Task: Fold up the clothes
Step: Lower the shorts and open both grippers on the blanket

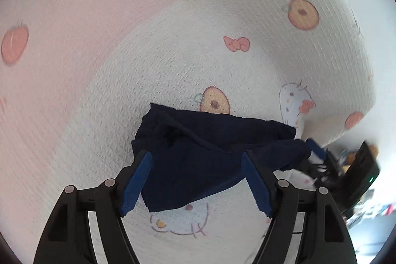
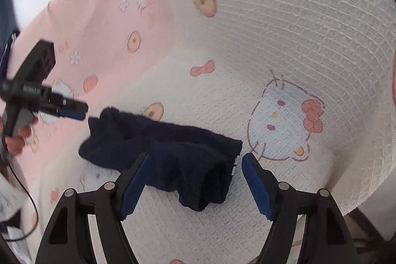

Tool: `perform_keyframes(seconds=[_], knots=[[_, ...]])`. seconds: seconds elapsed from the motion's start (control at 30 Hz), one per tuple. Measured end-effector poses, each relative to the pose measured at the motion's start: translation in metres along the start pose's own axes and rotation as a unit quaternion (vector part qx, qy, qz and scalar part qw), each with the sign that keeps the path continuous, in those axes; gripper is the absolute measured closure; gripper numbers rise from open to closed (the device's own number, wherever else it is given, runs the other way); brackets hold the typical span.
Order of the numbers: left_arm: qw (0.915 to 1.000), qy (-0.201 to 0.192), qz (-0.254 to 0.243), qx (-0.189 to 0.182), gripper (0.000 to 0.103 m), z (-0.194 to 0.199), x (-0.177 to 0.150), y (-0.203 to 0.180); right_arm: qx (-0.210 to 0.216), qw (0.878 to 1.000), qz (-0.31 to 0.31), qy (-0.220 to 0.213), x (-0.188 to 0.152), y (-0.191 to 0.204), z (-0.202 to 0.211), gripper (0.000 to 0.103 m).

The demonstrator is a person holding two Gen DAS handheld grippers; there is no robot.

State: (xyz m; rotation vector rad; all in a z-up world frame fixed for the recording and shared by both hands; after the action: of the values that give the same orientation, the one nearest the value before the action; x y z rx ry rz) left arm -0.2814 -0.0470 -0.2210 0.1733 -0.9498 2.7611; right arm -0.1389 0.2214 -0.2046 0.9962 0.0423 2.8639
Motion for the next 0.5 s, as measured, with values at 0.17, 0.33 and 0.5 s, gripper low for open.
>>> perform_keyframes(seconds=[0.17,0.33,0.5], knots=[[0.9989,-0.011,-0.017,0.042,0.029,-0.001,-0.005,0.004,-0.022,0.999,0.036,-0.013,-0.002,0.008,-0.006,0.028],[0.9974,-0.008,-0.033,0.063,0.029,-0.018,-0.010,0.006,-0.021,0.998,0.057,-0.021,0.003,0.015,-0.012,0.039],[0.9949,-0.029,-0.038,0.088,0.030,-0.027,-0.013,0.014,-0.027,0.996,0.081,-0.003,-0.003,0.022,-0.022,0.048]])
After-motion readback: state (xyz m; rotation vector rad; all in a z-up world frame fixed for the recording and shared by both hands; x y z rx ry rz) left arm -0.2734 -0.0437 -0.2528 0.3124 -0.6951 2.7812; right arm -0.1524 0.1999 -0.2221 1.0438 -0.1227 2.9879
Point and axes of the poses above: each gripper's, at about its wrist camera, not at the fingertips, and z roughly against the way its jaws point, y to its left, x to its top, the point moved 2 cm from there along -z, roughly the way its jaws point, and after that the axes turned 11 degrees about -x, right-handed, at the moved point
